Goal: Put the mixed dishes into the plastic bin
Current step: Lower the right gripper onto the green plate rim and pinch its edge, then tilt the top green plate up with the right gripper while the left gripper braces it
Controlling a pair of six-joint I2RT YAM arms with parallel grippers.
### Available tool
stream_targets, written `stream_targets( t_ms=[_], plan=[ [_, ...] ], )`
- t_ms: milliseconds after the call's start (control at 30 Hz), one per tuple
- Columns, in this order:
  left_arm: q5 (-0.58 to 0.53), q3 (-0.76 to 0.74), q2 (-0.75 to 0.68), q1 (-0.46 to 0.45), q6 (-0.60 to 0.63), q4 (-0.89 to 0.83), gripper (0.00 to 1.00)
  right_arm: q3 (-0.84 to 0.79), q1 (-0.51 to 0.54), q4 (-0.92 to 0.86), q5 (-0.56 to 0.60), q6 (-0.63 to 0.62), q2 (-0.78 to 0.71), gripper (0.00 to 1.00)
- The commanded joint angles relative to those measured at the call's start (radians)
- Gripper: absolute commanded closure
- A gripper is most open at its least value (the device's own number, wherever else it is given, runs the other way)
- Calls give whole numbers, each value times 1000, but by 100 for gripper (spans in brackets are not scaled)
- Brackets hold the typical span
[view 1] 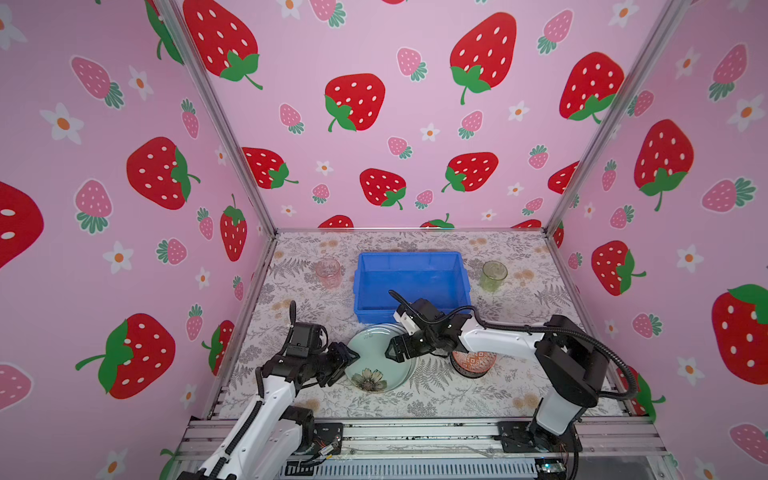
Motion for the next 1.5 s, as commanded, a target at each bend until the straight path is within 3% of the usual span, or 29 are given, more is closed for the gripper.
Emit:
stream_targets(
  t_ms=[0,267,467,1033,1467],
  plan=[
    [60,29,-23,-3,-17,15,37,15,14,87,-89,12,10,13],
    [45,15,-27,-3,-37,-10,35,45,18,72,-100,-5,33,13],
    [32,9,-57,-3,-57,-29,47,47,19,77,-104,-7,43,13],
    [40,53,-101,-3,-68,-57,62,46,20,87,-112,-3,42,13],
    [65,57,-114,-3,-82,-27,84,48,20,98,-127,-1,40,13]
  ],
)
